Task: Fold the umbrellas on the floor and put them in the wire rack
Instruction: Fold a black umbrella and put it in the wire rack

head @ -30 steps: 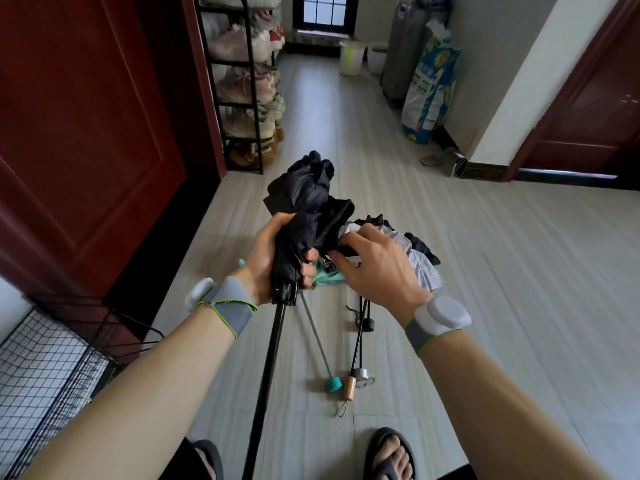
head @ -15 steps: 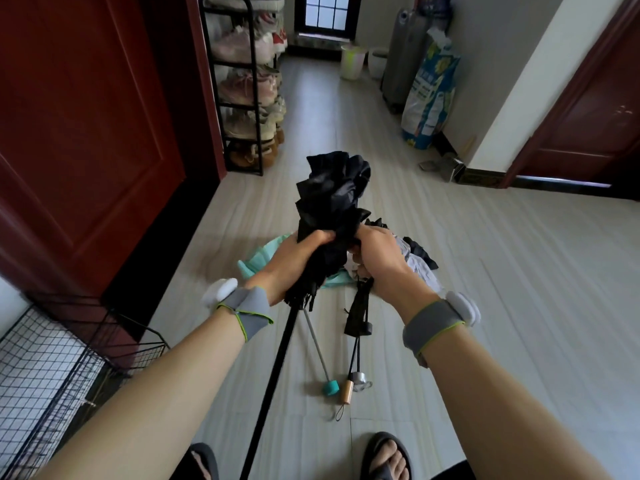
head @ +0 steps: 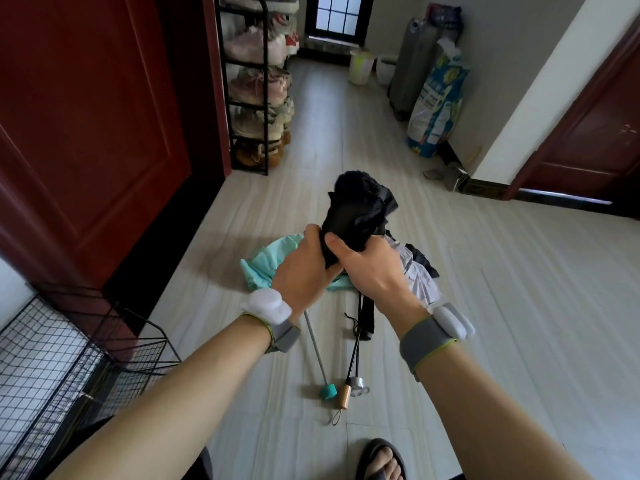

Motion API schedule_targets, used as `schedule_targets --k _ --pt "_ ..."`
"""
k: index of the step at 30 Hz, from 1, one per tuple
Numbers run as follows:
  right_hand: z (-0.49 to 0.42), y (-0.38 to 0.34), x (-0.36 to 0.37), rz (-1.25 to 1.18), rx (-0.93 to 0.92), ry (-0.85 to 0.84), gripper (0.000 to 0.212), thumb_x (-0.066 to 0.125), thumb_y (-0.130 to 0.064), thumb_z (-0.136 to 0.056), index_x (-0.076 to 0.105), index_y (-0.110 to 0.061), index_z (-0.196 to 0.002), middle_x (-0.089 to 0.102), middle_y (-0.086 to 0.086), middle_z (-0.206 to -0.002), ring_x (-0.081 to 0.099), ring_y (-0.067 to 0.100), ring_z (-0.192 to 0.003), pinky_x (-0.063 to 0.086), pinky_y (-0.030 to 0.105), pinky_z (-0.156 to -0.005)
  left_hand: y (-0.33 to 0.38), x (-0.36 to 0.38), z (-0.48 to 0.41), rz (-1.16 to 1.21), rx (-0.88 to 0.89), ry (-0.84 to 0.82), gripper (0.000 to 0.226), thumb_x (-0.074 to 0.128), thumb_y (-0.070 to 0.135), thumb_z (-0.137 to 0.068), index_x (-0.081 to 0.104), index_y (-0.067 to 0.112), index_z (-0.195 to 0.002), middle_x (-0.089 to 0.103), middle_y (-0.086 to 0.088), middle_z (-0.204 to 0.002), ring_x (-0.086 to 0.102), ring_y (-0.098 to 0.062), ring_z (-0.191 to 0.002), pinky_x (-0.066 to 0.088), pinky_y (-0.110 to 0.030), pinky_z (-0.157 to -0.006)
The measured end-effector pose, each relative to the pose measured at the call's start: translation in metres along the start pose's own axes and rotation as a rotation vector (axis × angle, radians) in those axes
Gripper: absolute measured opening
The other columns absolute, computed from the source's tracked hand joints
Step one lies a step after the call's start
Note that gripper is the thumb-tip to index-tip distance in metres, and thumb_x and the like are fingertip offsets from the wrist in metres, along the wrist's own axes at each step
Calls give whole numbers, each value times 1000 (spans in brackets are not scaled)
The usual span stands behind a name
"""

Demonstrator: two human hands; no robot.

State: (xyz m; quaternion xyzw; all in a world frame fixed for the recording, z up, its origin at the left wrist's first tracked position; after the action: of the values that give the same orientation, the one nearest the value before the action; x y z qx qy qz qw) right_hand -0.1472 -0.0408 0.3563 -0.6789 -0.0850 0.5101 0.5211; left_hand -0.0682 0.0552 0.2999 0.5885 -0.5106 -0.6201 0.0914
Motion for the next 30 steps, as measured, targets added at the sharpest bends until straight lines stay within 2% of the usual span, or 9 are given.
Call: schedule_targets --k 5,10,13,16,18,21,23,25,30 --pt "-13 19 -7 -168 55 31 40 73 -55 -86 72 -15 -87 73 -1 -79 71 20 -81 56 35 -69 8 2 7 36 47 -194 66 70 29 -77 31 25 -130 56 -3 -114 63 -23 -97 58 -45 -79" --pt "-10 24 -22 -509 9 -149 32 67 -31 -99 58 -21 -70 50 -17 -44 45 -1 -40 34 16 -47 15 -24 4 535 -199 -332 64 83 10 -76 41 23 -123 66 -10 -107 71 -30 -81 60 -42 -74" --pt "-11 24 -20 -514 -13 -228 31 62 -23 -102 58 -20 -72 52 -17 -44 48 -2 -40 35 11 -44 12 -20 4 696 -329 -476 44 81 10 -81 54 15 -116 70 -12 -91 66 -27 -64 53 -36 -57" --pt "-14 29 -18 -314 0 -168 34 68 -49 -93 73 -17 -101 67 -16 -69 60 6 -64 41 14 -53 10 -7 6 508 -303 -433 34 75 17 -85 54 14 -113 66 -7 -77 56 -20 -46 44 -29 -46" --pt "-16 34 -15 -197 6 -124 51 71 -67 -80 76 -24 -107 70 -11 -81 64 9 -73 49 20 -58 8 2 8 240 -263 -295 37 67 23 -87 45 24 -118 65 -5 -81 62 -20 -54 51 -30 -48" --pt "-18 35 -7 -226 32 -66 60 73 -74 -69 76 -25 -103 76 -7 -99 69 16 -99 58 36 -89 10 19 13 -39 -195 -107 35 54 25 -90 36 26 -119 65 -10 -88 67 -33 -76 58 -47 -69" --pt "-16 30 -1 -250 93 -3 51 74 -71 -71 74 -26 -95 75 -5 -98 68 21 -100 56 39 -93 12 27 15 -169 -174 -4 35 52 22 -93 33 20 -122 64 -11 -96 66 -39 -86 55 -47 -73" --pt "-16 31 8 -298 150 41 60 71 -76 -64 74 -23 -92 75 -2 -94 69 23 -96 57 43 -92 16 33 18 -304 -124 -2 38 51 20 -96 32 16 -129 58 -9 -108 66 -40 -93 49 -43 -70" --pt "-20 44 2 -411 274 63 54 83 -64 -59 75 -19 -88 77 0 -91 73 19 -88 60 40 -88 24 37 32 -425 -2 -55 49 56 19 -95 30 13 -136 55 -9 -112 67 -32 -88 45 -39 -61"
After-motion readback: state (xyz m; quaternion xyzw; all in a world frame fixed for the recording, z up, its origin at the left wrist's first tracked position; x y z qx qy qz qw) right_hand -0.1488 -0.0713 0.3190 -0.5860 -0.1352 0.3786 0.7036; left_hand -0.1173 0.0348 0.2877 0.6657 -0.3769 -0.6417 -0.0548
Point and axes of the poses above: each hand's wrist, its own z-axis away from the middle knuckle, its own x-axis out of the palm, y = z × x, the point moved 2 cm from there along -z, towards the middle knuckle
